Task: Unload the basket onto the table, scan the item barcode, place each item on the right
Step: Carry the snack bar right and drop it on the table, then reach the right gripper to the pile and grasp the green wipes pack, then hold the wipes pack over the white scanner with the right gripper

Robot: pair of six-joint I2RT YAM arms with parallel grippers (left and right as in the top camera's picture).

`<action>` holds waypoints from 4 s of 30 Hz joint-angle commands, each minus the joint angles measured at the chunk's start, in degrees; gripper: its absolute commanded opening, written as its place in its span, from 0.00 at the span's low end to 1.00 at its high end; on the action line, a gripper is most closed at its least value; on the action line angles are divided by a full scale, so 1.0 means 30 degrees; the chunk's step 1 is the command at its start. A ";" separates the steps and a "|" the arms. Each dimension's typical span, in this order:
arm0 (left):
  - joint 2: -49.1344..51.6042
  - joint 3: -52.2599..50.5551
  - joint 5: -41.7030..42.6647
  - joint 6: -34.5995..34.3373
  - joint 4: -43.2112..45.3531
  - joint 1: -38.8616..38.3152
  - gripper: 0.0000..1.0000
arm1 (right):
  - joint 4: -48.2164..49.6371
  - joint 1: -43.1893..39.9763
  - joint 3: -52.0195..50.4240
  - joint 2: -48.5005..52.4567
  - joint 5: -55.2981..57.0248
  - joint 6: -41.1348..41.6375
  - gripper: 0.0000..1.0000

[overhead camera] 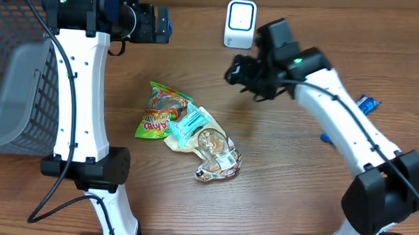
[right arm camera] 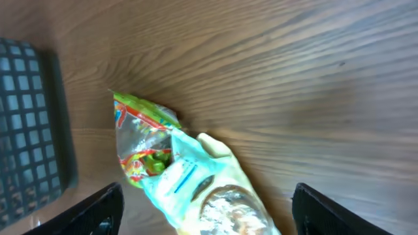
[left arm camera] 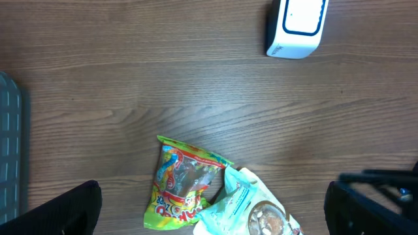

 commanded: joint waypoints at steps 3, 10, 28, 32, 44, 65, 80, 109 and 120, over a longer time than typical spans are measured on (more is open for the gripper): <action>0.0146 0.0284 0.0080 -0.0262 0.0022 0.0080 1.00 | 0.0925 0.1800 -0.0109 0.0765 0.1909 0.2747 0.83; 0.0146 0.0284 0.0080 -0.0262 0.0022 0.0080 1.00 | 0.1654 0.3883 -0.0109 0.3475 0.0954 0.3956 0.82; 0.0146 0.0284 0.0080 -0.0262 0.0022 0.0080 1.00 | 0.3359 0.5799 -0.0109 0.6135 0.0750 0.2973 0.65; 0.0146 0.0284 0.0080 -0.0262 0.0022 0.0080 1.00 | 0.3315 0.5799 -0.0109 0.6149 0.1435 0.2266 0.54; 0.0146 0.0284 0.0080 -0.0262 0.0022 0.0080 1.00 | 0.1064 0.5399 0.0816 0.5880 0.0335 -0.1639 0.08; 0.0146 0.0284 0.0080 -0.0262 0.0022 0.0080 1.00 | -0.0401 -0.4546 0.1224 0.2368 -2.3635 -1.0244 0.04; 0.0146 0.0284 0.0080 -0.0262 0.0022 0.0080 1.00 | 0.7847 -0.8619 0.1231 0.2346 -2.5274 0.4269 0.04; 0.0146 0.0284 0.0080 -0.0262 0.0022 0.0080 1.00 | 2.4356 -0.8582 0.1231 0.2193 -2.3525 1.9802 0.04; 0.0146 0.0284 0.0080 -0.0262 0.0022 0.0080 1.00 | 1.3340 -0.5894 0.1224 0.2229 -0.7584 0.0233 0.04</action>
